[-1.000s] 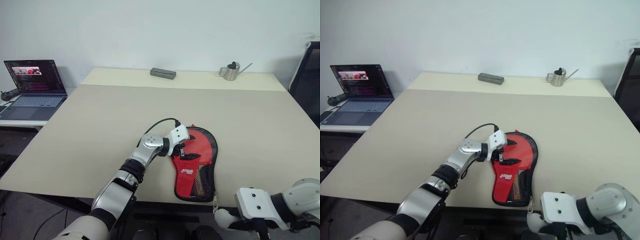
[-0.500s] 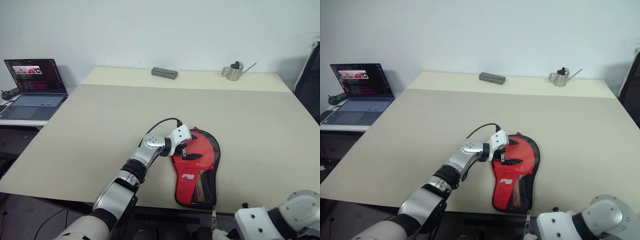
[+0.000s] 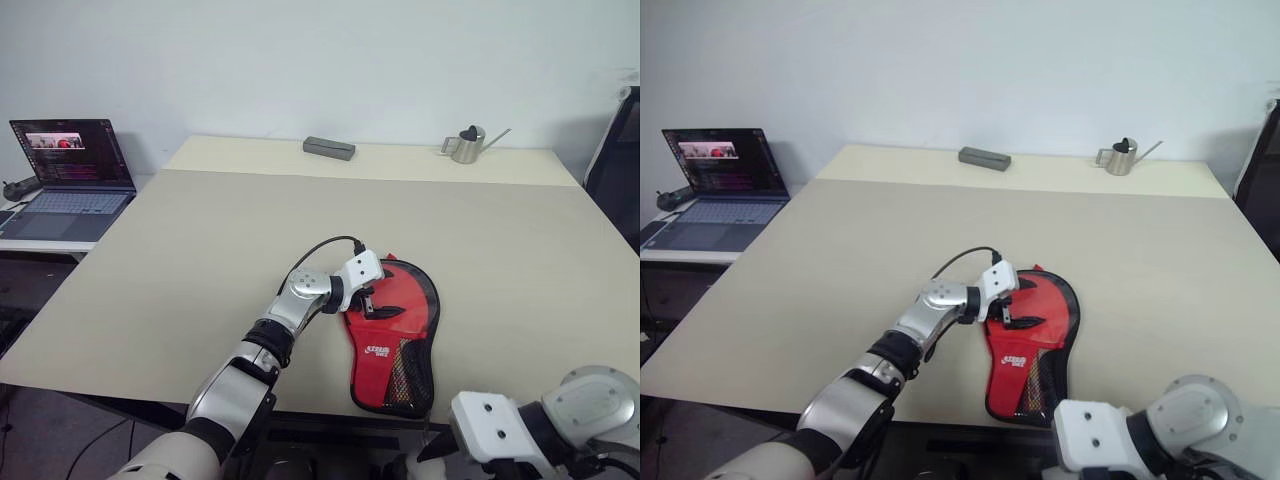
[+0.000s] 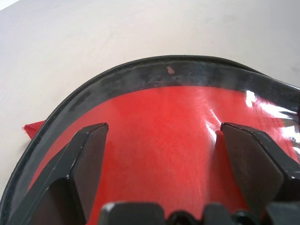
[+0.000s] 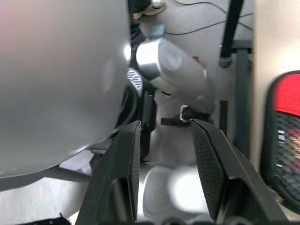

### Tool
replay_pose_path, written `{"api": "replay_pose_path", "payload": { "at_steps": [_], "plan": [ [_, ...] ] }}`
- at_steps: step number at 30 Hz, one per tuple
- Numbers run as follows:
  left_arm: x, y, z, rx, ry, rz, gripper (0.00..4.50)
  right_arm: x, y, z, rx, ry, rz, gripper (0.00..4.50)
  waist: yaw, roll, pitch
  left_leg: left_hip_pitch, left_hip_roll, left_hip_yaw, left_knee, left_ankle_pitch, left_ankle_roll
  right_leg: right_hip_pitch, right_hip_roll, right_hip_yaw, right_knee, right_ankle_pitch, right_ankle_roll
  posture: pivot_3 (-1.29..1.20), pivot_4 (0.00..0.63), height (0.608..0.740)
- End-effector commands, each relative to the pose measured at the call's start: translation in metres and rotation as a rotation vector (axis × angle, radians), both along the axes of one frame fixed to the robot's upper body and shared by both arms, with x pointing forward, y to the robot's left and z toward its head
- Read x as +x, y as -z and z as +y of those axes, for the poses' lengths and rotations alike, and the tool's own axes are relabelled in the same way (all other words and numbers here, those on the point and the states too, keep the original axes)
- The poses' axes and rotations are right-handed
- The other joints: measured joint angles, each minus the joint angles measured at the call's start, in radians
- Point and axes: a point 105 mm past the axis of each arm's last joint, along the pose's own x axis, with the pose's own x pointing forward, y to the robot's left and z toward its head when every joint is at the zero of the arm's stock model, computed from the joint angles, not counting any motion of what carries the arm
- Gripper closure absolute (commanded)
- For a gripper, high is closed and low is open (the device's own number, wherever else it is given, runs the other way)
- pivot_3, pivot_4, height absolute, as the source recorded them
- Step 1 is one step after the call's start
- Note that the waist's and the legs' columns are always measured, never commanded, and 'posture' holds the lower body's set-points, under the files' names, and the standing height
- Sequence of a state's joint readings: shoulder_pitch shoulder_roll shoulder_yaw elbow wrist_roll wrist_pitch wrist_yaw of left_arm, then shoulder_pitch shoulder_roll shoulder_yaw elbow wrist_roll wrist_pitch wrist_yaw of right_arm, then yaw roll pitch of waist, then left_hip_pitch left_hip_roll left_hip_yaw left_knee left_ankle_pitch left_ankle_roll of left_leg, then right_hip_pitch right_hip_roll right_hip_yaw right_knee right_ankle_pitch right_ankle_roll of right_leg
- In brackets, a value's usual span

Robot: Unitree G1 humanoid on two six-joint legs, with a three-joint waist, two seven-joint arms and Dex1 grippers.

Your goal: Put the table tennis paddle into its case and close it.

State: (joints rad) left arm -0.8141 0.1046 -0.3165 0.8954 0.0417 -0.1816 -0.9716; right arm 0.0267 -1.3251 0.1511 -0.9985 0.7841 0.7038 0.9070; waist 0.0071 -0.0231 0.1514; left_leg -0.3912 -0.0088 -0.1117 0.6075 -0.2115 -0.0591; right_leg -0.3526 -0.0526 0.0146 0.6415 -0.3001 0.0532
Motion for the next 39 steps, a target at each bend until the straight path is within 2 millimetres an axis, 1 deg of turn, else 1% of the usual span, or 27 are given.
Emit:
{"api": "replay_pose_path", "payload": {
  "at_steps": [1, 3, 5, 7, 8, 10, 12, 16, 18, 20, 23, 24, 25, 27, 28, 32, 35, 36, 37, 39],
  "plan": [
    [-0.020, 0.056, 0.013, 0.141, -0.023, 0.150, 0.32, 0.015, -0.019, -0.002, 0.054, 0.051, -0.030, 2.67, 0.000, 0.000, 0.000, 0.000, 0.000, 0.000, 0.000, 0.000, 0.000, 0.000, 0.000, 0.000, 0.000, 0.000, 0.000, 0.00, 0.150, 0.740],
    [-0.019, 0.052, 0.011, 0.117, -0.022, 0.147, 0.32, 0.030, -0.027, -0.008, 0.073, 0.104, -0.052, 2.67, 0.000, 0.000, 0.000, 0.000, 0.000, 0.000, 0.000, 0.000, 0.000, 0.001, 0.000, 0.000, 0.000, 0.000, 0.000, 0.00, 0.150, 0.740],
    [-0.019, 0.041, 0.010, 0.058, -0.006, 0.149, 0.32, 0.052, -0.035, -0.017, 0.092, 0.181, -0.105, 2.67, -0.001, -0.001, 0.000, 0.000, 0.000, 0.001, 0.000, 0.000, 0.000, 0.001, 0.000, 0.000, 0.000, 0.000, 0.001, 0.00, 0.150, 0.740],
    [-0.020, 0.030, 0.012, 0.012, 0.017, 0.148, 0.32, 0.068, -0.039, -0.025, 0.105, 0.228, -0.143, 2.67, -0.003, -0.001, 0.001, -0.001, 0.000, 0.001, 0.000, 0.000, 0.000, 0.001, 0.000, 0.000, 0.000, 0.001, 0.001, 0.00, 0.150, 0.740],
    [-0.021, 0.025, 0.013, -0.003, 0.028, 0.144, 0.32, 0.073, -0.040, -0.028, 0.110, 0.239, -0.155, 2.67, -0.006, 0.001, 0.002, -0.002, 0.000, 0.001, 0.000, 0.000, 0.000, 0.001, 0.000, 0.000, 0.001, 0.003, 0.005, 0.00, 0.150, 0.740],
    [-0.023, 0.018, 0.017, -0.023, 0.047, 0.136, 0.32, 0.083, -0.042, -0.032, 0.136, 0.255, -0.181, 2.67, -0.008, 0.004, 0.004, -0.004, 0.000, 0.001, -0.001, 0.000, 0.000, -0.001, 0.000, 0.000, 0.001, 0.003, 0.006, 0.00, 0.150, 0.740],
    [-0.025, 0.009, 0.020, -0.049, 0.062, 0.131, 0.32, 0.095, -0.045, -0.034, 0.169, 0.277, -0.209, 2.67, -0.013, 0.005, 0.007, -0.006, -0.002, 0.001, -0.002, -0.001, 0.001, -0.004, 0.002, 0.000, 0.002, 0.002, 0.006, 0.00, 0.150, 0.740],
    [-0.028, -0.017, 0.028, -0.119, 0.081, 0.126, 0.32, 0.123, -0.050, -0.036, 0.241, 0.317, -0.296, 2.67, -0.017, 0.005, 0.013, -0.007, -0.001, 0.001, -0.002, -0.001, 0.002, -0.006, 0.006, 0.000, 0.003, 0.002, 0.005, 0.00, 0.150, 0.740],
    [-0.030, -0.042, 0.045, -0.175, 0.076, 0.111, 0.32, 0.143, -0.052, -0.034, 0.289, 0.336, -0.366, 2.67, -0.025, 0.004, 0.019, -0.007, 0.001, 0.001, -0.002, -0.001, 0.002, -0.007, 0.009, 0.000, 0.004, 0.002, 0.004, 0.00, 0.150, 0.740],
    [-0.033, -0.060, 0.064, -0.201, 0.065, 0.086, 0.32, 0.157, -0.050, -0.035, 0.308, 0.355, -0.375, 2.67, -0.037, 0.004, 0.029, -0.008, 0.002, 0.000, -0.002, -0.001, 0.002, -0.008, 0.010, 0.001, 0.006, 0.002, 0.004, 0.00, 0.150, 0.740],
    [-0.036, -0.075, 0.085, -0.213, 0.023, 0.070, 0.32, 0.173, -0.049, -0.037, 0.350, 0.366, -0.378, 2.67, -0.039, 0.005, 0.037, -0.011, 0.003, 0.001, -0.001, -0.001, 0.001, -0.014, 0.011, 0.002, 0.008, 0.003, 0.002, 0.00, 0.150, 0.740],
    [-0.037, -0.078, 0.089, -0.216, 0.012, 0.069, 0.32, 0.177, -0.050, -0.038, 0.365, 0.368, -0.377, 2.67, -0.038, 0.006, 0.037, -0.012, 0.003, 0.001, -0.001, -0.001, 0.001, -0.016, 0.011, 0.002, 0.009, 0.003, 0.002, 0.00, 0.150, 0.740],
    [-0.038, -0.081, 0.102, -0.211, -0.029, 0.053, 0.32, 0.185, -0.049, -0.040, 0.377, 0.382, -0.374, 2.67, -0.038, 0.006, 0.037, -0.013, 0.002, 0.001, -0.001, 0.000, 0.001, -0.017, 0.011, 0.002, 0.009, 0.003, 0.002, 0.00, 0.150, 0.740],
    [-0.042, -0.085, 0.123, -0.211, -0.101, 0.031, 0.32, 0.201, -0.047, -0.045, 0.393, 0.420, -0.372, 2.67, -0.040, 0.007, 0.038, -0.014, 0.003, 0.001, 0.000, -0.001, 0.001, -0.017, 0.011, 0.002, 0.009, 0.004, 0.000, 0.00, 0.150, 0.740],
    [-0.045, -0.086, 0.128, -0.215, -0.130, 0.024, 0.32, 0.207, -0.045, -0.048, 0.391, 0.431, -0.375, 2.67, -0.041, 0.007, 0.039, -0.014, 0.002, 0.002, 0.000, -0.001, 0.001, -0.018, 0.010, 0.003, 0.009, 0.006, -0.003, 0.00, 0.150, 0.740],
    [-0.058, -0.086, 0.151, -0.219, -0.227, 0.018, 0.32, 0.234, -0.042, -0.058, 0.409, 0.504, -0.399, 2.67, -0.039, 0.008, 0.040, -0.016, 0.003, 0.002, 0.000, -0.001, 0.001, -0.020, 0.010, 0.003, 0.009, 0.006, -0.003, 0.00, 0.150, 0.740],
    [-0.061, -0.087, 0.159, -0.219, -0.284, -0.008, 0.32, 0.249, -0.035, -0.064, 0.402, 0.544, -0.416, 2.67, -0.036, 0.008, 0.040, -0.016, 0.003, 0.002, 0.000, 0.000, 0.001, -0.021, 0.010, 0.003, 0.011, 0.006, -0.004, 0.00, 0.150, 0.740],
    [-0.057, -0.089, 0.156, -0.227, -0.311, -0.025, 0.32, 0.255, -0.032, -0.071, 0.389, 0.566, -0.423, 2.67, -0.034, 0.008, 0.040, -0.016, 0.002, 0.002, 0.000, 0.000, 0.001, -0.021, 0.010, 0.003, 0.012, 0.006, -0.004, 0.00, 0.150, 0.740],
    [-0.056, -0.091, 0.161, -0.236, -0.347, -0.047, 0.32, 0.261, -0.029, -0.074, 0.367, 0.585, -0.439, 2.67, -0.032, 0.008, 0.041, -0.016, 0.002, 0.002, 0.001, 0.000, 0.001, -0.020, 0.010, 0.003, 0.013, 0.006, -0.004, 0.00, 0.150, 0.740],
    [-0.052, -0.093, 0.159, -0.247, -0.388, -0.075, 0.32, 0.271, -0.028, -0.087, 0.340, 0.625, -0.459, 2.67, -0.032, 0.008, 0.041, -0.016, 0.001, 0.002, 0.002, 0.000, 0.000, -0.021, 0.009, 0.003, 0.015, 0.006, -0.004, 0.00, 0.150, 0.740]
  ]
}}
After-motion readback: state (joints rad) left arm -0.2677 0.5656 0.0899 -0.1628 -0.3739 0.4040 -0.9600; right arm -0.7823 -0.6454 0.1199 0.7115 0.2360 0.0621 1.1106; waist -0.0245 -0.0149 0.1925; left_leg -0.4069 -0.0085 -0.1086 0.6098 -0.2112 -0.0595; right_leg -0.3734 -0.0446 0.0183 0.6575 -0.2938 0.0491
